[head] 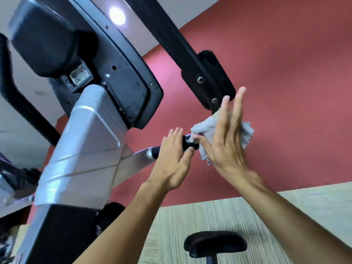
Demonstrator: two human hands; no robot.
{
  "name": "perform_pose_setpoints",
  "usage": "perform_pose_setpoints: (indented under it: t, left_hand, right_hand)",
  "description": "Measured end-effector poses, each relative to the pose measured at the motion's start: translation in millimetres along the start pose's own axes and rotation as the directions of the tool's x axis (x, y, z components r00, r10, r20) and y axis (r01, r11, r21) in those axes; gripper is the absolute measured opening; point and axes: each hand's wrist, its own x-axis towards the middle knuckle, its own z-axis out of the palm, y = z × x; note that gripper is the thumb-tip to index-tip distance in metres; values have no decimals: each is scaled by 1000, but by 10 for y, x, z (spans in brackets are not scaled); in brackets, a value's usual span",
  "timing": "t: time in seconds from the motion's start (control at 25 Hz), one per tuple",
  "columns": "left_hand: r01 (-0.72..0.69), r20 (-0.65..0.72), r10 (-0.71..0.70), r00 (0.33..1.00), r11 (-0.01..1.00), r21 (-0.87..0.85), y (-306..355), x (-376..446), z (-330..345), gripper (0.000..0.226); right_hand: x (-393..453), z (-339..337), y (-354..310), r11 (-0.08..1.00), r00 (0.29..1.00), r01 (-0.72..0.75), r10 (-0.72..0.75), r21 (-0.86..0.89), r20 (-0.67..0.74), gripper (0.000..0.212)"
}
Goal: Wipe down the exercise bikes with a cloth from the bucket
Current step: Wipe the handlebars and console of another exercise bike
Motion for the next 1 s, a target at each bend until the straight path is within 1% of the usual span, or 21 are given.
perform_pose_setpoints:
  t: [0.04, 0.08, 0.12, 0.16, 0.24, 0.32, 0.36, 0.4, 0.44, 0.48, 0.52, 0.56, 0.6, 0.64, 0.68, 0.72, 0.76, 0.8, 0.84, 0.92, 1.0]
  left_hand:
    - [19, -17, -20, 1000, 997, -76, 46, 59, 53, 70]
    - [45, -10, -47, 999, 988, -150, 102, 103, 75, 71]
    - [72, 3, -73, 997, 969, -235, 127, 142, 85, 74]
    - [90, 11, -91, 996, 951, -296, 114, 177, 100, 75]
    - [132, 29, -130, 991, 929, -347, 96, 184, 84, 71]
    - [190, 59, -182, 982, 900, -392, 162, 144, 42, 82]
    - [196, 20, -205, 979, 900, -389, 227, 114, -5, 87]
    - [156, -75, -188, 979, 937, -312, 291, 82, -54, 84]
    - [63, -210, -97, 973, 984, -165, 378, 61, -151, 73]
    - [-36, -344, 54, 937, 998, 56, 483, 53, -298, 58]
    - [-103, -452, 230, 862, 952, 288, 600, 66, -486, 45]
    - [-142, -490, 381, 784, 879, 455, 733, 94, -686, 36]
    - [-166, -476, 487, 732, 806, 569, 851, 140, -897, 32]
    - [-179, -432, 554, 712, 737, 651, 954, 194, -1135, 32]
    - [-164, -376, 572, 729, 679, 715, 1020, 266, -1370, 34]
    - [-128, -318, 551, 771, 624, 771, 1080, 338, -1602, 37]
    - [-99, -255, 517, 817, 563, 820, 1130, 404, -1850, 38]
    - [-90, -193, 481, 855, 505, 858, 1165, 460, -2084, 40]
    - [-107, -125, 451, 883, 455, 884, 1189, 497, -2302, 42]
    - [-182, 27, 387, 922, 370, 911, 1204, 512, -2634, 47]
    - [-245, 143, 326, 934, 298, 922, 1239, 561, -2790, 53]
  right_hand:
    - [21, 91, -121, 954, 973, -196, 218, 229, -77, 95]
    - [60, 154, -198, 864, 917, -318, 385, 390, -107, 97]
    - [90, 197, -215, 793, 874, -372, 475, 483, -105, 97]
    - [74, 236, -186, 750, 858, -388, 506, 536, -87, 96]
    - [-112, 318, -108, 683, 853, -410, 522, 605, -12, 94]
    - [-299, 325, -126, 569, 819, -498, 557, 655, 140, 94]
    - [-344, 326, -163, 524, 799, -541, 565, 658, 207, 93]
    - [-349, 302, -192, 499, 785, -572, 564, 651, 258, 93]
    - [-313, 239, -203, 500, 777, -588, 567, 636, 272, 94]
    - [-234, 154, -195, 534, 786, -577, 568, 618, 243, 94]
    - [-115, 46, -195, 583, 810, -536, 559, 610, 178, 94]
    - [25, -75, -203, 636, 840, -470, 535, 612, 91, 93]
    - [177, -192, -223, 689, 871, -387, 492, 613, -3, 91]
    - [343, -300, -262, 738, 898, -306, 434, 601, -76, 89]
    - [516, -364, -303, 790, 926, -228, 357, 569, -125, 86]
    - [712, -396, -342, 843, 955, -152, 260, 515, -145, 85]
    - [931, -385, -393, 896, 980, -91, 159, 435, -121, 84]
    - [1125, -344, -459, 947, 995, -48, 73, 318, -66, 85]
    - [1274, -288, -538, 984, 999, -18, 22, 180, -23, 86]
    - [1407, -183, -646, 999, 1000, 20, -20, -44, 0, 87]
    - [1327, -169, -564, 993, 999, 51, -49, -110, 24, 86]
